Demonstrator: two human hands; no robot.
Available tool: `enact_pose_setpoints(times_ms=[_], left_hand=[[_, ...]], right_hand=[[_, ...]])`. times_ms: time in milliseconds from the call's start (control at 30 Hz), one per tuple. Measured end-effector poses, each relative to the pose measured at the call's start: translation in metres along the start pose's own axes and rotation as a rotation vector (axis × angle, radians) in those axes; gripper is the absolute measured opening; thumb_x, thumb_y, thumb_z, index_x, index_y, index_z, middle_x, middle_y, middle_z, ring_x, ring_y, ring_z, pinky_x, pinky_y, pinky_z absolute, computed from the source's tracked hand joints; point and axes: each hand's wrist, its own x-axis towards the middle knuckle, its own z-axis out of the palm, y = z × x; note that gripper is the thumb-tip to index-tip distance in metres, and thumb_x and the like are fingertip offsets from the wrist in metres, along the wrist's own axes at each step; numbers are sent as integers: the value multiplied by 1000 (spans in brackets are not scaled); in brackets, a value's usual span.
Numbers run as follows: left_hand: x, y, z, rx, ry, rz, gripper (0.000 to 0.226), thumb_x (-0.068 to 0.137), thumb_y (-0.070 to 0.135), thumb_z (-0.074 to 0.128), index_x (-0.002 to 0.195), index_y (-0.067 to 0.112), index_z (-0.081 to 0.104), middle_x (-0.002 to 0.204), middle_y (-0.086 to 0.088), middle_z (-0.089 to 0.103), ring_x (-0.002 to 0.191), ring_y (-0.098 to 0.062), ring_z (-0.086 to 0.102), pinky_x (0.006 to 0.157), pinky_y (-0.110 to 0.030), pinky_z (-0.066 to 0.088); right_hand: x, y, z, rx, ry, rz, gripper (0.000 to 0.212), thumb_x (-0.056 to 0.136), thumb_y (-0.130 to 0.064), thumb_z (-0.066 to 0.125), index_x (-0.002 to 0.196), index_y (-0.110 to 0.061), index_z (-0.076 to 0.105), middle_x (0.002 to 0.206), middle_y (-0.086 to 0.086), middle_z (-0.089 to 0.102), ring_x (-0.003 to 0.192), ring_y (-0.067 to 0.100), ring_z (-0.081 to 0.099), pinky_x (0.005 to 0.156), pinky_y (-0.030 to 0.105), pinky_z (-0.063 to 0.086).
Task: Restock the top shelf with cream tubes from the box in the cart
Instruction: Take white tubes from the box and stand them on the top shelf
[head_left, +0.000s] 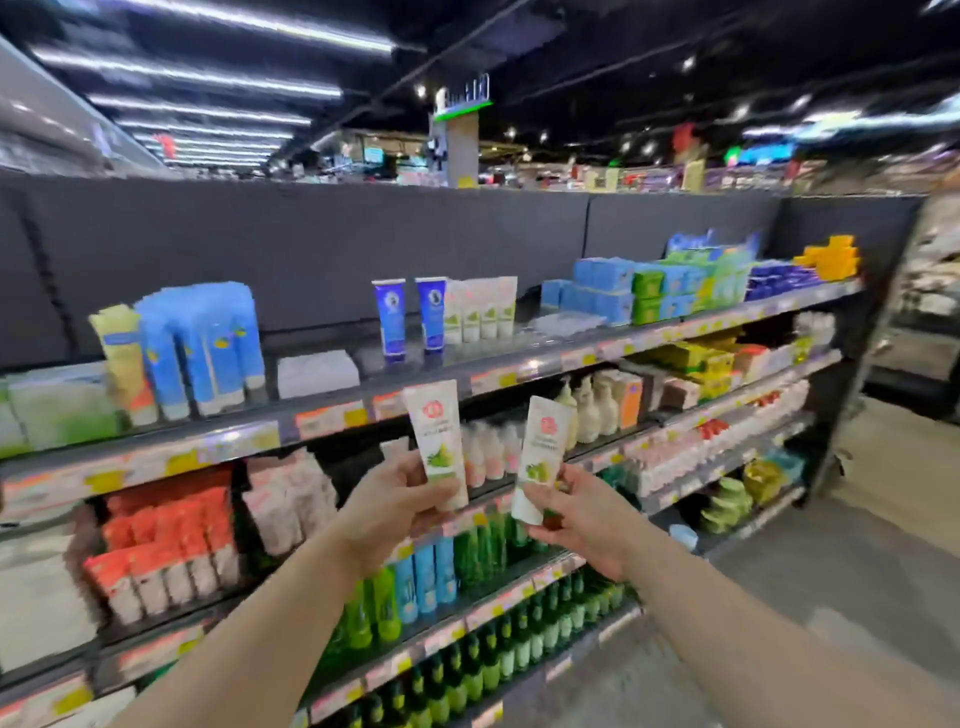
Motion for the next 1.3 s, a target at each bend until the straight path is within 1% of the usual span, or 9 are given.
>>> enact_pose_setpoints(times_ms=[133, 233, 400, 567, 733, 867, 1000, 1133, 1300], left_hand=[[60, 11, 41, 84, -60, 81, 15, 91, 1, 60, 100, 11, 66, 89, -4, 75, 79, -20, 66, 75, -35, 49], [116, 13, 46, 138, -52, 128, 12, 91, 9, 64, 101, 15, 68, 90, -3, 75, 75, -17, 63, 67, -27, 49], [226, 39, 41, 169, 44, 177, 22, 85, 14, 72, 105, 22, 68, 109, -1, 73, 102, -18, 67, 96, -42, 51], [319, 67, 43, 301, 121, 264, 14, 86, 14, 71, 93, 27, 68, 99, 8, 74, 98, -13, 67, 95, -36, 51], [374, 65, 48, 429, 184, 225, 21, 85, 23, 73, 104, 23, 68, 101, 9, 73, 97, -11, 67, 91, -34, 53], [398, 63, 58, 484, 250, 185, 20, 86, 23, 72, 104, 26, 64, 101, 14, 70, 95, -5, 64, 80, -22, 49], [406, 56, 66, 518, 336, 133, 18, 87, 23, 70, 98, 35, 62, 99, 20, 68, 95, 3, 61, 79, -17, 47], [410, 51, 66, 524, 404, 68, 24, 86, 27, 70, 106, 37, 63, 106, 21, 70, 103, 0, 64, 95, -28, 48], [412, 49, 73, 533, 470, 23, 30, 87, 28, 69, 112, 39, 60, 111, 24, 68, 106, 3, 62, 96, -28, 48]], right_hand=[[31, -9, -58, 19, 58, -27, 38, 85, -23, 73, 118, -17, 57, 125, 10, 57, 112, 27, 61, 86, 36, 57], [69, -23, -90, -29, 65, -73, 40, 87, -22, 71, 123, -16, 55, 120, 10, 61, 108, 26, 63, 77, 29, 57], [154, -63, -127, -214, 137, -150, 28, 86, -27, 72, 112, -19, 64, 111, 12, 70, 96, 24, 67, 85, 37, 53], [242, -108, -152, -341, 196, -227, 24, 84, -31, 73, 105, -22, 67, 96, 2, 75, 94, 27, 69, 87, 46, 55], [322, -137, -169, -462, 177, -287, 21, 84, -30, 73, 102, -25, 64, 94, -1, 72, 84, 14, 67, 81, 34, 56], [393, -161, -179, -608, 113, -379, 27, 81, -35, 74, 103, -26, 61, 95, -8, 70, 88, 17, 67, 79, 36, 58], [452, -175, -182, -757, -19, -450, 26, 84, -30, 73, 102, -23, 56, 96, -10, 65, 87, 8, 60, 66, 15, 44], [498, -167, -181, -825, -137, -462, 33, 85, -30, 71, 114, -29, 54, 112, -13, 66, 101, 12, 63, 89, 33, 52], [519, -160, -183, -932, -176, -449, 32, 86, -46, 63, 111, -33, 48, 114, -9, 63, 105, 21, 58, 95, 49, 48]])
